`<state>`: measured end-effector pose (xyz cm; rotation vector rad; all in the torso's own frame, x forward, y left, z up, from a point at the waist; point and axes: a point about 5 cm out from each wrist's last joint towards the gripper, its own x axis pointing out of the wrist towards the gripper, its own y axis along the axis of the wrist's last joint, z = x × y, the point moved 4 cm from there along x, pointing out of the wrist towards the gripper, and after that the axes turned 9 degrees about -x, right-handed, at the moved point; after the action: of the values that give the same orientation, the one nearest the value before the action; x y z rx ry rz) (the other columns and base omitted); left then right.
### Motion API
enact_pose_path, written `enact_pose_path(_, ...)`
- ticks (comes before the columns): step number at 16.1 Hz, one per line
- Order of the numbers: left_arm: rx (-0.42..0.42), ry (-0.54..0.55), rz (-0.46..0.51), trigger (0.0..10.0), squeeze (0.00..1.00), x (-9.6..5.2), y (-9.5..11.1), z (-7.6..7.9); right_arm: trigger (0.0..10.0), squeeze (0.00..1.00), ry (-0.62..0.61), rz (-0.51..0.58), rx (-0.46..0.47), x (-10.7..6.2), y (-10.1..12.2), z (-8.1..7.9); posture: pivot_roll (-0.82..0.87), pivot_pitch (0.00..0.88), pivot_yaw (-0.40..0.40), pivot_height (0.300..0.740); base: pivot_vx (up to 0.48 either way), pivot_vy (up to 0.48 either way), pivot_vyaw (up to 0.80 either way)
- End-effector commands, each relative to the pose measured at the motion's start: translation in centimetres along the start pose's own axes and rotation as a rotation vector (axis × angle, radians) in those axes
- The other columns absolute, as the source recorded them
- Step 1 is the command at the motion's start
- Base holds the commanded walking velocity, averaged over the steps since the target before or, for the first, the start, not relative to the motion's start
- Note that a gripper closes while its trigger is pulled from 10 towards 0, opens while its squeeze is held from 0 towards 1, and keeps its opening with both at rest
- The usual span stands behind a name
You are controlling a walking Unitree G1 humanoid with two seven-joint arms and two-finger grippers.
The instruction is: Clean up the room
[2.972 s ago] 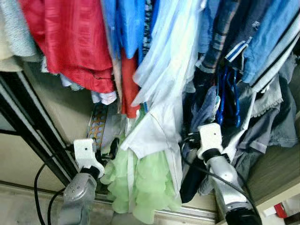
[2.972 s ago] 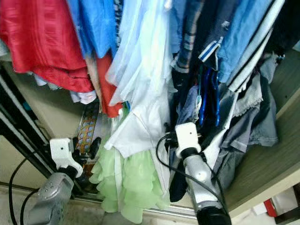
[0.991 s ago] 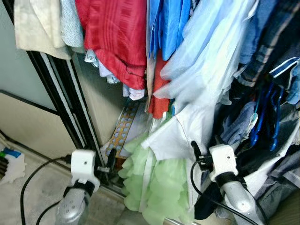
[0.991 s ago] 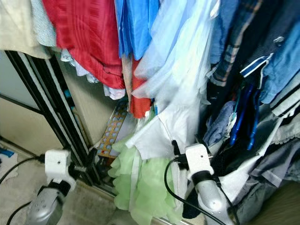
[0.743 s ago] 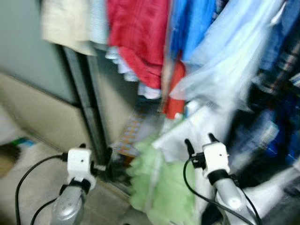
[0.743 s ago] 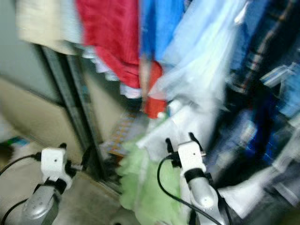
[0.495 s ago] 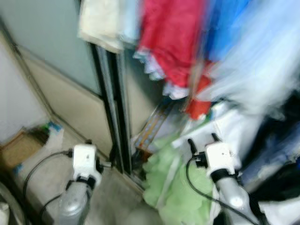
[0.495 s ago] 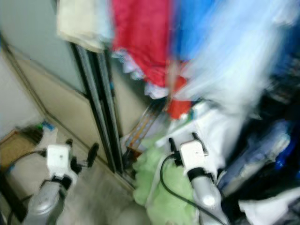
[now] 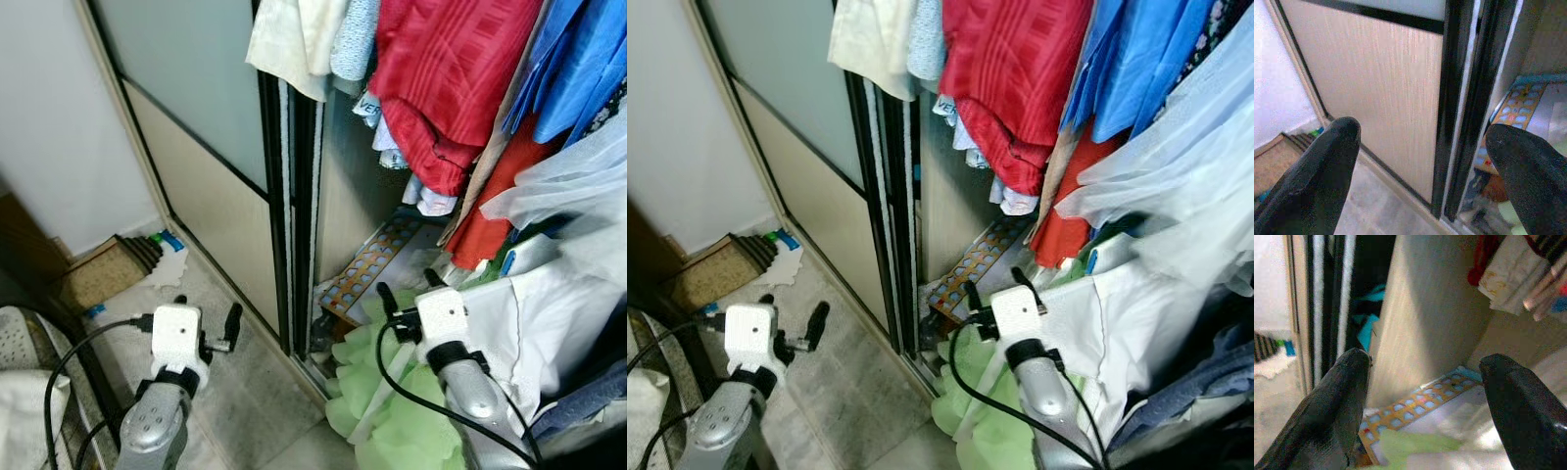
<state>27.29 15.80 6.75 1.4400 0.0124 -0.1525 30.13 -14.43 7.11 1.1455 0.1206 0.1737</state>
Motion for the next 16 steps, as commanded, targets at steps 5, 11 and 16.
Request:
enact_pose_path(5, 0.034, 0.021, 0.019, 10.0, 0.00, 0.7, 0.1, -0.8, 10.0, 0.00, 0.026, -0.002, -0.005, 1.4, 0.1, -0.7, 0.10, 0.005, -0.049, 0.740, 0.000, 0.000, 0.00)
enact_pose_path(11, 0.034, -0.050, 0.005, 10.0, 0.00, 2.1, -0.1, 0.7, 10.0, 0.00, -0.025, 0.014, 0.030, 2.4, 0.3, -0.6, 0.06, 0.000, 0.075, 0.740, 0.000, 0.000, 0.00)
enact_pose_path(16, -0.002, -0.019, 0.061, 10.0, 0.00, 3.3, 0.9, 1.2, 10.0, 0.00, 0.022, 0.033, -0.002, 3.3, 0.6, -0.3, 0.07, 0.000, -0.003, 0.740, 0.000, 0.000, 0.00)
